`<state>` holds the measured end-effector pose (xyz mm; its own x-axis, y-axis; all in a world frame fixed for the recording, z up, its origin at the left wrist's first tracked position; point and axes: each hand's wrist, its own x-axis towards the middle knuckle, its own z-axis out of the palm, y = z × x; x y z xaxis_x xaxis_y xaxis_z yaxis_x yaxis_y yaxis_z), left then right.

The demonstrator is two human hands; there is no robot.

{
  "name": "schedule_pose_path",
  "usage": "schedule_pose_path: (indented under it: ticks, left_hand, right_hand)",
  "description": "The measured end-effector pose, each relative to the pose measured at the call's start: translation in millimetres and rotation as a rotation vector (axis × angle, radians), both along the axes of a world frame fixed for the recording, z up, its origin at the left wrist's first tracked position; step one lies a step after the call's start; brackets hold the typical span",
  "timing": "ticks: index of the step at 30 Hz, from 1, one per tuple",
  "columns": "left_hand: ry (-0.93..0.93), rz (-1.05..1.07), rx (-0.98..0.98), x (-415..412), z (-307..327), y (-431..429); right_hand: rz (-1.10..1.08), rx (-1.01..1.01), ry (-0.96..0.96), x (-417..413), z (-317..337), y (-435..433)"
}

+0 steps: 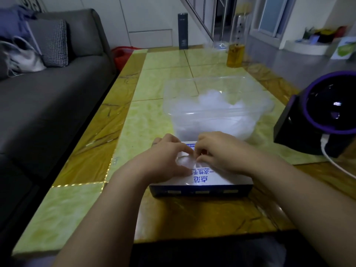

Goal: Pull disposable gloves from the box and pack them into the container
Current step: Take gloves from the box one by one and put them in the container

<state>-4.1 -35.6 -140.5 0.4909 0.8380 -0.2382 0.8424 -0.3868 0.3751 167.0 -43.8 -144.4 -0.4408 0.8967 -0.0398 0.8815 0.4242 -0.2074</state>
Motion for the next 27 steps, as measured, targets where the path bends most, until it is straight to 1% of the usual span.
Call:
schedule_pose_path:
  ticks: [5, 8, 10, 11, 13, 14, 15, 16, 19, 20, 21, 23, 27]
  left_hand:
    - [-0.005, 0.009, 0.006, -2.9, 0.5, -0.3]
    - [-0.025, 0.024, 0.016, -4.9, -2.1, -2.1]
    - [-0.046, 0.036, 0.023, -5.5, -4.7, -4.2]
    - [-0.058, 0.039, 0.026, -5.4, -6.1, -5.4]
    - [-0.084, 0.046, 0.032, -5.5, -7.9, -8.1]
    - [-0.094, 0.055, 0.035, -5.6, -7.9, -9.1]
    - [-0.099, 0.068, 0.031, -6.3, -7.8, -10.5]
    - [-0.1, 0.078, 0.029, -6.4, -8.2, -10.1]
    - [-0.049, 0.073, 0.056, -6.1, -7.9, -11.6]
    - [-0.044, 0.072, 0.057, -5.6, -8.2, -12.3]
    - [-0.068, 0.079, 0.046, -5.7, -6.0, -13.7]
    - [-0.219, 0.088, -0.019, -7.8, 4.7, -18.0]
    - [-0.664, 0.054, -0.113, -15.6, 27.3, -19.1]
  right_hand:
    - [0.022, 0.064, 0.114, 0.2, 16.8, -10.8]
    - [-0.072, 0.071, 0.238, 6.5, 13.1, -14.3]
    - [-0.141, 0.011, 0.248, 11.7, 7.1, -16.1]
    - [-0.153, -0.001, 0.221, 12.3, 3.0, -16.5]
    - [-0.174, 0.045, 0.197, 7.7, -3.2, -18.7]
    - [-0.193, 0.097, 0.221, 6.1, -3.4, -17.8]
    - [-0.211, 0.164, 0.292, 4.8, -2.1, -16.9]
    - [-0.23, 0.24, 0.409, 4.2, 2.2, -15.9]
    - [-0.317, 0.459, 0.855, 9.4, 30.0, -17.4]
    - [-0.341, 0.493, 0.943, 12.7, 37.1, -18.1]
    - [-0.351, 0.505, 0.979, 15.4, 42.3, -17.9]
    - [-0.345, 0.462, 0.965, 15.8, 44.7, -18.1]
    - [-0.347, 0.321, 0.895, 11.3, 35.9, -16.5]
